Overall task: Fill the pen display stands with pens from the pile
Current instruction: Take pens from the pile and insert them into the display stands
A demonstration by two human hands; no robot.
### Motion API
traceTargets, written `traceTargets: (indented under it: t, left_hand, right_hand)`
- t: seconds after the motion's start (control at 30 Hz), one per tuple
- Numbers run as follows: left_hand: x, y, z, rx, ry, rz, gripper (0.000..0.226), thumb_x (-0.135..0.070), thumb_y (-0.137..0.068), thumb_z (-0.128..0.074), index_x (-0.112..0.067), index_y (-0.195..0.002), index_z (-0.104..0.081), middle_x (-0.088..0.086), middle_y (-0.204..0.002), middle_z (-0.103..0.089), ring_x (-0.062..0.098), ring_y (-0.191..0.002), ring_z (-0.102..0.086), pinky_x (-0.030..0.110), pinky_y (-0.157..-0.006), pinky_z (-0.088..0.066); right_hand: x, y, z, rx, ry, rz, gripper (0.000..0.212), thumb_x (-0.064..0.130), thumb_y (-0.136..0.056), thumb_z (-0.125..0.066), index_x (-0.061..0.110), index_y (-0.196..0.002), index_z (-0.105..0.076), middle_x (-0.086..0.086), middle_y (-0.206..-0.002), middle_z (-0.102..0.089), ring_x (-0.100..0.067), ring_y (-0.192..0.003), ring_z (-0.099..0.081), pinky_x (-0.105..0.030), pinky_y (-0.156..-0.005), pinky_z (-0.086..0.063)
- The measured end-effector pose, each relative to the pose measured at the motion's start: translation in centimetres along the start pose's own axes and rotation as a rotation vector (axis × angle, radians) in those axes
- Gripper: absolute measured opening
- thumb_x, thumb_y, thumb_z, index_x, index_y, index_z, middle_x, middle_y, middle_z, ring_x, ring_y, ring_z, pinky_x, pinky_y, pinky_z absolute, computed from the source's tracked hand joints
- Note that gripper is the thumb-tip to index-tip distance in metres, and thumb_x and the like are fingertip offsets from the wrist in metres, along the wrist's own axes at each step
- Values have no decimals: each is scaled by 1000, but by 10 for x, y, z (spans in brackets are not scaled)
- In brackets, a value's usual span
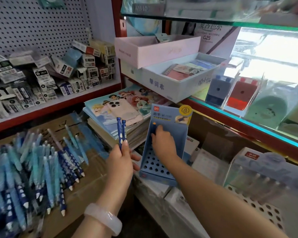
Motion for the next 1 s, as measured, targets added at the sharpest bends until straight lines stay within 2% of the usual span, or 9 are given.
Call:
traceTargets:
  t: [0.17,0.37,0.63,0.7,0.77,0.8,0.87,0.93,1.0]
  left_hand:
    - [2,0,5,-14,-3,-12,33,-36,-99,-31,-14,-81,-48,6,-69,-61,15,-46,-52,27,-47,-39]
    - [-1,1,7,-15,7,-13,33,-35,-99,-31,-13,-81,-48,7,-69,-62,16,-46,-51,26,-47,-39]
    - [-2,3,7,28,47,21,30,-30,-99,-37,-12,-79,-51,4,-64,-57,10,-42,-48,21,-43,-39]
    - [-1,4,6,74,104,57,31,-28,-98,-40,-8,-79,-53,3,-59,-51,4,-35,-42,15,-37,-34]
    - [2,4,3,120,144,88,30,-27,-98,-41,-8,-79,-55,1,-57,-48,4,-36,-40,14,-37,-31]
    - [3,4,2,132,158,100,30,-26,-98,-42,-8,-80,-56,0,-57,-48,5,-39,-40,13,-37,-32]
    - [6,3,-2,153,171,112,28,-24,-99,-41,-9,-80,-57,0,-58,-47,8,-45,-40,13,-39,-32]
    - [7,4,-6,190,161,113,28,-21,-99,-40,-10,-79,-57,1,-60,-46,10,-48,-40,15,-40,-33]
    - [9,4,-7,221,145,120,27,-20,-99,-40,-9,-81,-58,1,-61,-47,10,-48,-41,17,-43,-35]
  right_hand:
    - [0,-1,-4,-7,42,-36,26,25,-102,-35,4,-115,-43,-16,-104,-63,-30,-88,-62,-32,-59,-35]
    - [7,5,-9,18,9,47,26,25,-101,-36,3,-112,-45,-19,-104,-63,-35,-91,-61,-35,-63,-39]
    - [1,7,-10,57,-40,1,27,26,-98,-45,2,-104,-54,-18,-102,-64,-35,-93,-61,-41,-73,-50]
    - [-4,13,-2,-47,-110,-9,22,23,-96,-50,3,-99,-59,-15,-95,-66,-31,-87,-63,-39,-72,-51]
    - [-2,20,10,-137,-348,13,22,23,-94,-54,6,-89,-66,-8,-80,-68,-19,-72,-64,-35,-67,-53]
    - [3,23,14,-93,-501,29,23,24,-94,-55,7,-84,-68,-6,-75,-68,-13,-64,-62,-30,-61,-52]
    - [16,29,17,115,-750,62,23,26,-93,-56,10,-83,-69,-4,-72,-67,-6,-58,-60,-18,-52,-47]
    - [24,35,20,243,-780,99,19,25,-92,-58,12,-87,-70,2,-73,-67,-2,-61,-61,-13,-53,-45]
    - [24,37,20,276,-758,106,16,22,-91,-60,10,-90,-71,7,-72,-65,4,-61,-59,-11,-55,-43]
Point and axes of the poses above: each hand's wrist, its own y-axis away from the middle knuckle, its own z-axis out of the back of the hand, x = y × z, the point moved 4 cm from there along -y, towards the middle knuckle
